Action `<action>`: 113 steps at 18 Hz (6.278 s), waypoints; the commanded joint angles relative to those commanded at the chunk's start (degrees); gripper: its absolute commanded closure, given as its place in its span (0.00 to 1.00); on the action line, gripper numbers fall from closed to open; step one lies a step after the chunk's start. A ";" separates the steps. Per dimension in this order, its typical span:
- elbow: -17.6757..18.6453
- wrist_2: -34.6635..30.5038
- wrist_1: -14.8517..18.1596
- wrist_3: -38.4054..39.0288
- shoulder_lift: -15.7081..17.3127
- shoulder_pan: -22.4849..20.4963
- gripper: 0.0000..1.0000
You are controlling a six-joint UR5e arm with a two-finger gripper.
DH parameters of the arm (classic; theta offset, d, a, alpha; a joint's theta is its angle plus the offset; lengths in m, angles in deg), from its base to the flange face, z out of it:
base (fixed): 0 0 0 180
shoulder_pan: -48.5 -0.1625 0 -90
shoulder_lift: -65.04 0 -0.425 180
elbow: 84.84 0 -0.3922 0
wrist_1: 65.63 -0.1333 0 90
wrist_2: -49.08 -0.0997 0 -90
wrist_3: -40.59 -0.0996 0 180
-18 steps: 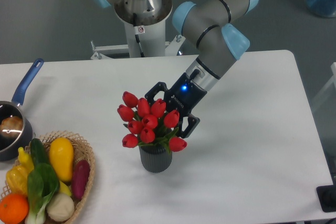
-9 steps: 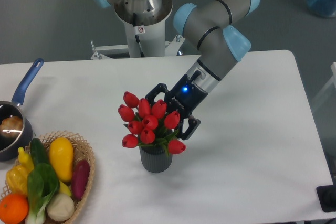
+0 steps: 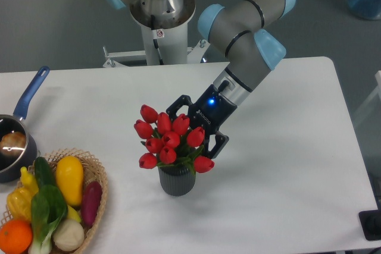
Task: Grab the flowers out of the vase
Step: 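Close the gripper on the tulip stems, then lift the gripped tulips upward out of the grey vase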
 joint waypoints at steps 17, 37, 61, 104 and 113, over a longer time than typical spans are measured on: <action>1.84 4.22 0.00 -0.88 -0.09 -0.52 0.00; 1.85 5.45 0.09 -1.58 0.17 -0.53 0.42; 1.23 8.52 0.17 0.70 1.58 -1.84 0.56; -1.85 19.24 0.26 25.66 8.79 -6.85 0.56; -1.93 22.94 0.26 27.86 8.79 -7.12 0.60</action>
